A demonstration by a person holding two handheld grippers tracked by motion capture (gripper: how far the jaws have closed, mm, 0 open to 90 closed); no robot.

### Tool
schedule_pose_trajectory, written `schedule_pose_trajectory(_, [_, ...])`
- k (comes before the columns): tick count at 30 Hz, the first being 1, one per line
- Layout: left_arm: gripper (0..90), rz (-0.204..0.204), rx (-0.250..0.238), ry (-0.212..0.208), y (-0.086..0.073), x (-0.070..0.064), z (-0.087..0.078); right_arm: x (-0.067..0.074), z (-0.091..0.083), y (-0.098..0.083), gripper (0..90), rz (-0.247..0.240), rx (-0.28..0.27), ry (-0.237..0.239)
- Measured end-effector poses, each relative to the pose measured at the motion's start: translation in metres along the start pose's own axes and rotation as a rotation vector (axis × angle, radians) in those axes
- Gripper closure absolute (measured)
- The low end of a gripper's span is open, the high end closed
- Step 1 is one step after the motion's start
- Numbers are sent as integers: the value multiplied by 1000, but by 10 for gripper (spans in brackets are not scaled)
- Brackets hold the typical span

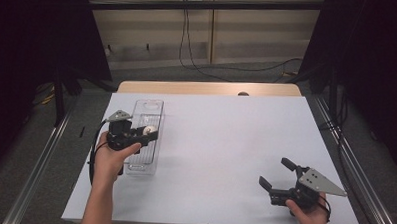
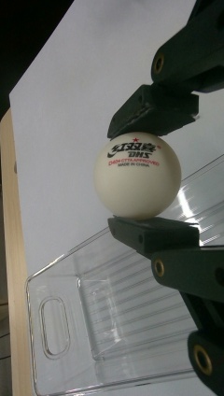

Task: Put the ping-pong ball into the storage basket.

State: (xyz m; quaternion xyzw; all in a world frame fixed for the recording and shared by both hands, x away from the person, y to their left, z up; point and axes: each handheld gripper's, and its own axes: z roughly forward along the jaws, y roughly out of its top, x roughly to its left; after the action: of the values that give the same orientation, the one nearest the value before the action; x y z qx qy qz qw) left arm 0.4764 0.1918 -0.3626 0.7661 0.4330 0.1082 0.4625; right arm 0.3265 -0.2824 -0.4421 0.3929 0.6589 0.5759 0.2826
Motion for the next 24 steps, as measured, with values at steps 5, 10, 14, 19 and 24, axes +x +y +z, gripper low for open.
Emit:
schedule_pose_trajectory(5, [510, 1, 1, 2, 0, 1, 0, 0, 0, 0, 10, -7, 1, 3])
schedule_pose_trajectory(10, [510, 5, 5, 21, -1, 3, -1, 0, 0, 0, 11, -8, 0, 3])
schedule_pose_trajectory(14, [510, 2, 0, 21, -1, 4, -1, -1, 0, 0, 10, -6, 0, -1])
schedule_pose_trajectory(19, [510, 10, 4, 34, -1, 6, -3, 0, -1, 0, 11, -5, 1, -1])
schedule_pose_trajectory(24, [510, 14, 9, 41, -2, 7, -2, 0, 0, 0, 11, -6, 2, -4])
